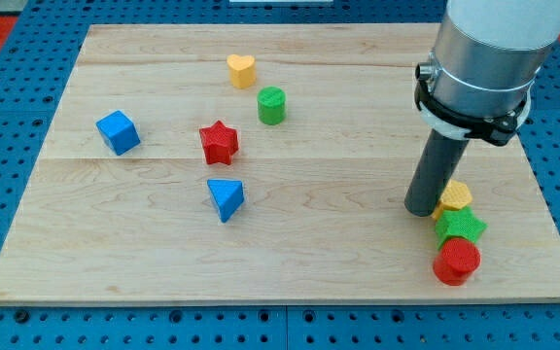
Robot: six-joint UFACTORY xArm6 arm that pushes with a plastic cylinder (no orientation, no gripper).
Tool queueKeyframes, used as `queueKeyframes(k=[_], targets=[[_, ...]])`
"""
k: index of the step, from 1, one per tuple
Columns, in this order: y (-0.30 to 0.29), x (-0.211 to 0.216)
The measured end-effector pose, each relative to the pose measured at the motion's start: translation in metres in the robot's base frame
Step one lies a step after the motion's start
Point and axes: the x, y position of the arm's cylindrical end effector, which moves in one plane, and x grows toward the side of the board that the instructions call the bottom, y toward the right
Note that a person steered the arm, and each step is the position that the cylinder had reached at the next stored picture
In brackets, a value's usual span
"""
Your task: Move blue triangle to yellow hexagon
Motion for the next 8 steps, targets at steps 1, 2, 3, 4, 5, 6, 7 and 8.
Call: queueKeyframes(k=[1,2,3,4,5,6,7,8], targets=[[-0.009,-0.001],[-0.051,-0.018],[-0.101,-0.032],[-0.152,-0.044],[-0.199,-0.046],[-0.235,-0.044],[-0.248,-0.028],[-0.248,-0.012]])
